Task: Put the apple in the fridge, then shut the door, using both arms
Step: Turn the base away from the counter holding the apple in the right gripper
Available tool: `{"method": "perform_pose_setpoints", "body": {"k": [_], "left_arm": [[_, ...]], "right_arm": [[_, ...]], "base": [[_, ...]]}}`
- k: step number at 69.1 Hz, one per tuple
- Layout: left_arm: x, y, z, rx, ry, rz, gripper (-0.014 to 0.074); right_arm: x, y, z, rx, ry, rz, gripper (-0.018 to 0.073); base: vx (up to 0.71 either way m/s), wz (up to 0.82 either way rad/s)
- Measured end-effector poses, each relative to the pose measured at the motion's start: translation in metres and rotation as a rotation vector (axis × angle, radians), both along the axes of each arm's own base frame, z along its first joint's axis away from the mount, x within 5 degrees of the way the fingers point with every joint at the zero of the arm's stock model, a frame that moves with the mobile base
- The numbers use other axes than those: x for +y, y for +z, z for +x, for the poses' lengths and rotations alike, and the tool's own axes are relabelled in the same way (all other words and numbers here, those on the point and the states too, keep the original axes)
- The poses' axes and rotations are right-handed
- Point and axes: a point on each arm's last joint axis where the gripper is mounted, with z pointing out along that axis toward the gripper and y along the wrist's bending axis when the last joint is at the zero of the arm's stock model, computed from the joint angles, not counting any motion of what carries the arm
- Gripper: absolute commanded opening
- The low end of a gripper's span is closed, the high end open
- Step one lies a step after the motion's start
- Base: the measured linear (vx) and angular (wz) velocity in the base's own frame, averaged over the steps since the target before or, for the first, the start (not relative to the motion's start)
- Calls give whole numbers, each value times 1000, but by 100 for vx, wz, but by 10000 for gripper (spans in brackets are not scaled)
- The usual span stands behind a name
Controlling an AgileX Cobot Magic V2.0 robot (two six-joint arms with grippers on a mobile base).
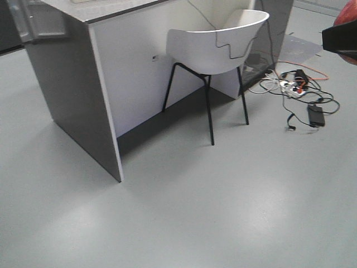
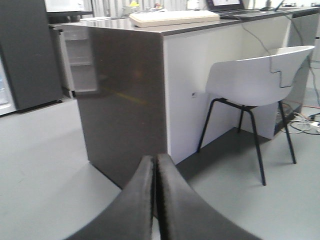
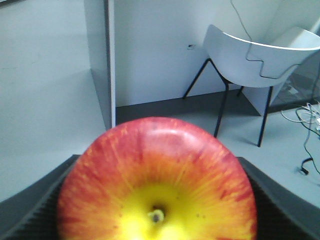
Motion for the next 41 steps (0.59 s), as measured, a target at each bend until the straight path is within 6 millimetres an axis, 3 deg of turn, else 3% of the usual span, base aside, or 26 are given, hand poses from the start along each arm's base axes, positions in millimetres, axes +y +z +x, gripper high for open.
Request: {"method": "perform_pose_setpoints", "body": {"k": [41], "left_arm": [[0,0,0,0,0,0,-8]], "right_arm": [[0,0,0,0,0,0,76]], "base": [[-1,29]]}}
